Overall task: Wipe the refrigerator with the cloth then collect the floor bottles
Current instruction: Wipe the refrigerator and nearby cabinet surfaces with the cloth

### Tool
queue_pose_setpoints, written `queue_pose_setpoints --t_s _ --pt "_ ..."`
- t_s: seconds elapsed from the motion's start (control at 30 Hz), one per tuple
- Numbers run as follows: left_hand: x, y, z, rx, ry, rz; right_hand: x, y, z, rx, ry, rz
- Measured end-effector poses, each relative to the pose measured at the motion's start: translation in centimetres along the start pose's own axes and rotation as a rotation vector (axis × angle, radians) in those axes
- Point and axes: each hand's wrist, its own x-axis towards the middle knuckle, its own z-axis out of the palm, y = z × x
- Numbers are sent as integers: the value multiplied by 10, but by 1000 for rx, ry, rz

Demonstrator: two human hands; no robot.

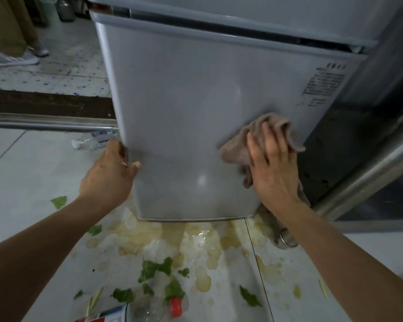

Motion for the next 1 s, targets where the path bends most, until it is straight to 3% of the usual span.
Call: queue_pose_setpoints --t_s 0.1,0.23,0.4,0.5,0.67,1.0 --pt "-1 -1 1 -10 6 13 0 -13 9 9 41 249" --pt "1 -3 2 -14 19 36 -31 -62 23 106 -127 621" --pt "2 -5 4 -28 27 36 -41 -85 23 236 -211 748" --pt "1 -5 4 -39 35 47 -15 -77 16 409 -33 866" --pt "-1 -7 5 -41 47 71 17 -54 12 443 237 981" --pt "0 -15 16 -101 126 154 -16 -51 46 413 310 1049"
